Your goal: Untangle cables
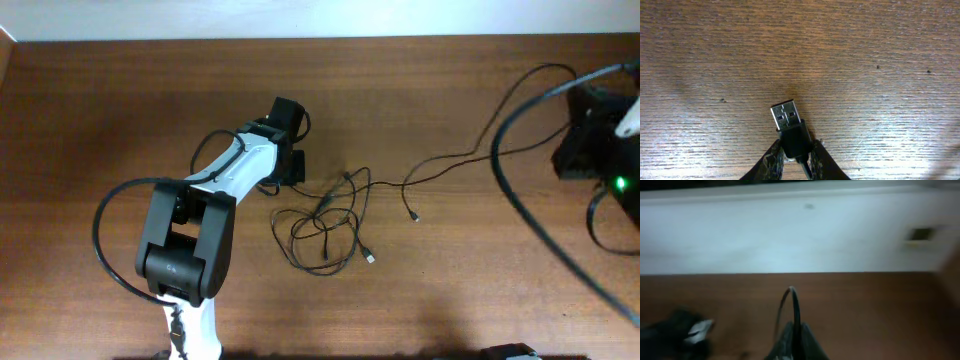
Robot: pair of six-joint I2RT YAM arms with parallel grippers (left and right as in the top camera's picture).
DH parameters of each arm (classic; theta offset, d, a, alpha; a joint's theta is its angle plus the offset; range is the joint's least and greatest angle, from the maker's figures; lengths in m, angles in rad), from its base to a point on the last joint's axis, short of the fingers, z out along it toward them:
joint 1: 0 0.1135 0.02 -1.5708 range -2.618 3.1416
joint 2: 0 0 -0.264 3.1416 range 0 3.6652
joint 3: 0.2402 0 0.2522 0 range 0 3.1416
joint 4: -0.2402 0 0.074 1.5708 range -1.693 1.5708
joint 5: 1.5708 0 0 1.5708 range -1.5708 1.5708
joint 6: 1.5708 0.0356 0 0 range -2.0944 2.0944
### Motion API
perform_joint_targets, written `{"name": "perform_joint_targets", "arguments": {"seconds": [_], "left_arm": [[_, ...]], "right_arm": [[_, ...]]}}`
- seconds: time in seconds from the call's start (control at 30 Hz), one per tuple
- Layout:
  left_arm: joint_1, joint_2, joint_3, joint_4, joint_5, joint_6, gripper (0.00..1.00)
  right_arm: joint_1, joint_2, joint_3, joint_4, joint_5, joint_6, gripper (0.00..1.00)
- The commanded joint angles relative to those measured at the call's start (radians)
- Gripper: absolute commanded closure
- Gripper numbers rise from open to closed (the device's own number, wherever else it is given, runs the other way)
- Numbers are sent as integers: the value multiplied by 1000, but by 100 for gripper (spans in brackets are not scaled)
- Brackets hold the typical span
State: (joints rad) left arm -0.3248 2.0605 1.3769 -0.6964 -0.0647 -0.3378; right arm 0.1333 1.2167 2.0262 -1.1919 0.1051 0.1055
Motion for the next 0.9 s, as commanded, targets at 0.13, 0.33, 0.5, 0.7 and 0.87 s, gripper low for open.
{"name": "perform_joint_targets", "arguments": {"seconds": [0.13,0.33,0.5,0.7,0.87], "left_arm": [[14,81,-75,-22,-26,-10,78],[14,84,-84,-15,-26,-10,78],[14,84,-84,-6,-26,-14,63],[17,72,-2,-124,-26,48,37],[13,52,326,-367,-26,95,18]], "right_arm": [[-4,11,16,396,502,-11,96],[-4,3,16,715,502,-260,96],[-4,45,16,446,512,-243,96],[-4,132,16,-99,386,59,72],[-4,267,16,-355,90,95,32]]}}
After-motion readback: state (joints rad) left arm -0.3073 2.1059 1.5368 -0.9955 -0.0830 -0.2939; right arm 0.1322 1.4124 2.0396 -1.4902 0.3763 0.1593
